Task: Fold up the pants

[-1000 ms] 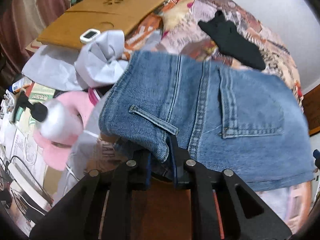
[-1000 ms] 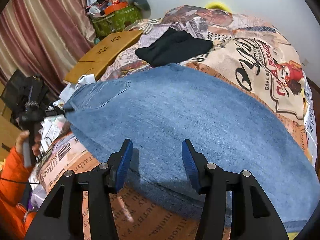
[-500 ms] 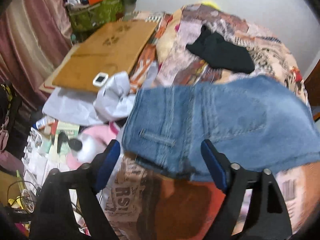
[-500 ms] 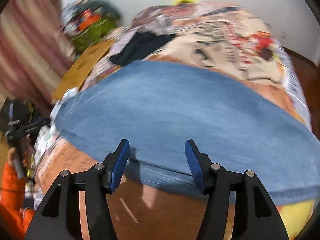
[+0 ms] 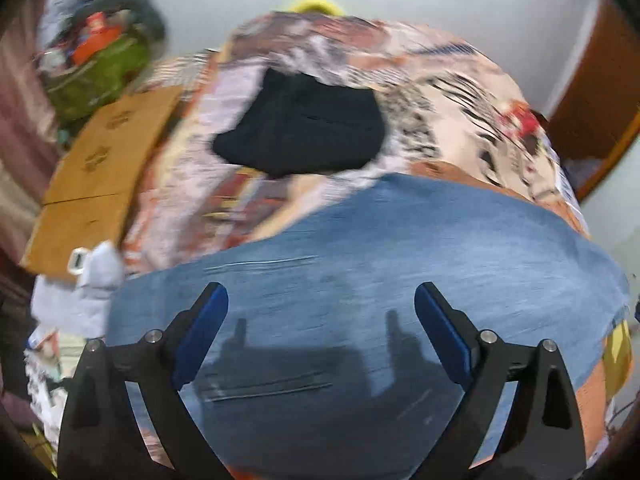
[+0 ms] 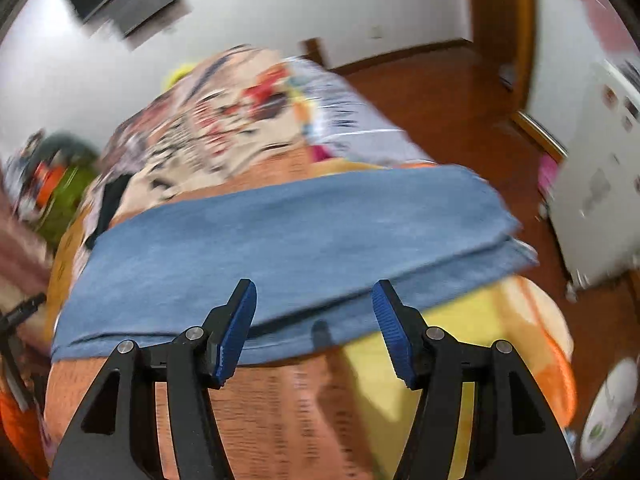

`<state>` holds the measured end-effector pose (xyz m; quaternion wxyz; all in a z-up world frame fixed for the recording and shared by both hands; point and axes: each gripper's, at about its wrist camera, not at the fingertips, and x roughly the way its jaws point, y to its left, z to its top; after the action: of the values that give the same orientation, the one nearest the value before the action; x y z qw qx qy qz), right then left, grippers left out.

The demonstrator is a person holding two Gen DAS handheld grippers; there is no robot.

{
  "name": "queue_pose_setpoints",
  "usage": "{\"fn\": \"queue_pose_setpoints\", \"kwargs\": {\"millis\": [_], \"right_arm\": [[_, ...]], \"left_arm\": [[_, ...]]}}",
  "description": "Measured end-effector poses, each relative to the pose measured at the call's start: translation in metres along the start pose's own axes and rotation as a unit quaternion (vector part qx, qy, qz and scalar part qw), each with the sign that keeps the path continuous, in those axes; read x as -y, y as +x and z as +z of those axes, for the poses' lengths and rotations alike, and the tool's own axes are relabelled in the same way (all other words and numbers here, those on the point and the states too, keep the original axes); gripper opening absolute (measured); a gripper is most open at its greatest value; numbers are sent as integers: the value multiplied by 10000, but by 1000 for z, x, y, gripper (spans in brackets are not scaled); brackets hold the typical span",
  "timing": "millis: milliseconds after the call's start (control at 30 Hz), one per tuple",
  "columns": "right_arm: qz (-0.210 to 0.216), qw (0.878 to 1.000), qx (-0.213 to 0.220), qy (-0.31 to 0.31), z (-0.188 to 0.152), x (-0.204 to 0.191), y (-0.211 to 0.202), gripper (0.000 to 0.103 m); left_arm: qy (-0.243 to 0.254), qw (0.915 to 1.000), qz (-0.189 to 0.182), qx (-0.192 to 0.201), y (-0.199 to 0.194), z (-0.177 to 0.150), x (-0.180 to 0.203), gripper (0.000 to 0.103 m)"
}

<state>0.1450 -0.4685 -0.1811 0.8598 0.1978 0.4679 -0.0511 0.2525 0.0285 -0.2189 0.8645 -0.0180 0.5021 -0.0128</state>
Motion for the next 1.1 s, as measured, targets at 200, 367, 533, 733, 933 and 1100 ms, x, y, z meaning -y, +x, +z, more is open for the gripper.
{"fn": "queue_pose_setpoints", "kwargs": {"millis": [200, 367, 533, 733, 933, 1100], "right_arm": [[-251, 9974, 44, 678, 7, 48, 8, 57], [-169, 9937, 81, 1106, 15, 73, 27, 57], [-128, 9901, 232, 1376, 25, 84, 47, 55], [-326, 9890, 384, 1391, 33, 92, 51, 6], [-629, 9921, 677, 852, 32, 81, 17, 4], [-796, 9917, 330, 954, 21, 93, 33, 5]], "left_arm": [[621, 9970, -312, -326, 30, 11, 63, 95], [1047, 9924, -461, -462, 44, 17, 100, 95], [1334, 9874, -624, -578, 50, 21, 126, 96], [1718, 9815, -638, -563, 49, 18, 151, 96], [1792, 9803, -636, -536, 49, 16, 158, 97], [1720, 9814, -659, -548, 49, 16, 156, 98]]}}
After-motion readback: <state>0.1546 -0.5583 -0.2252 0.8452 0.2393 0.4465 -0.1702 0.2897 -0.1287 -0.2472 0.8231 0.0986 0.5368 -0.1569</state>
